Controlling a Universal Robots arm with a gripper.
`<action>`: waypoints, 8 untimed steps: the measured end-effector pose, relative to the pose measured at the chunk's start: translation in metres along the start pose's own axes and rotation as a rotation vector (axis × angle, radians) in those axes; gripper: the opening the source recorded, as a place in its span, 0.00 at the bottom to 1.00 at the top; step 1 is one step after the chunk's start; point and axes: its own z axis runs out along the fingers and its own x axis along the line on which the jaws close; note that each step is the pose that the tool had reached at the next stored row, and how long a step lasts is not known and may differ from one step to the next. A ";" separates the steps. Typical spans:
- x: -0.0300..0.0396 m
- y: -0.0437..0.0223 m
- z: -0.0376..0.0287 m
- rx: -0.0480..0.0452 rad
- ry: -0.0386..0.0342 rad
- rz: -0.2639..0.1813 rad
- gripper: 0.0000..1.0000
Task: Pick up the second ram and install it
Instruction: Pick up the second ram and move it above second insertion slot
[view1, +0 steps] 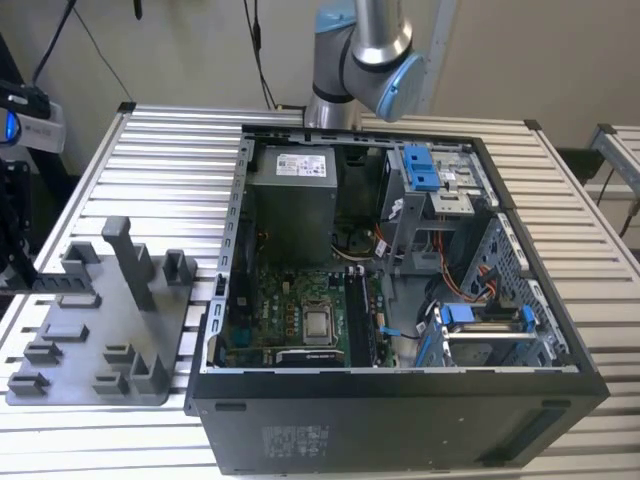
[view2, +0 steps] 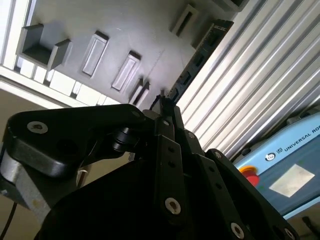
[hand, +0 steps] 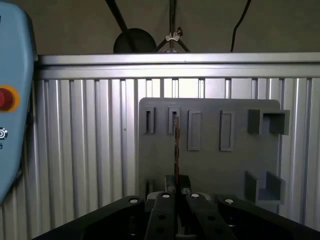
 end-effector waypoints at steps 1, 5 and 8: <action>0.0000 0.0000 -0.0006 0.0000 0.0000 0.000 0.14; 0.0001 0.0000 -0.0030 -0.0001 0.0001 0.001 0.14; 0.0002 0.0001 -0.0047 0.0000 0.0000 0.002 0.14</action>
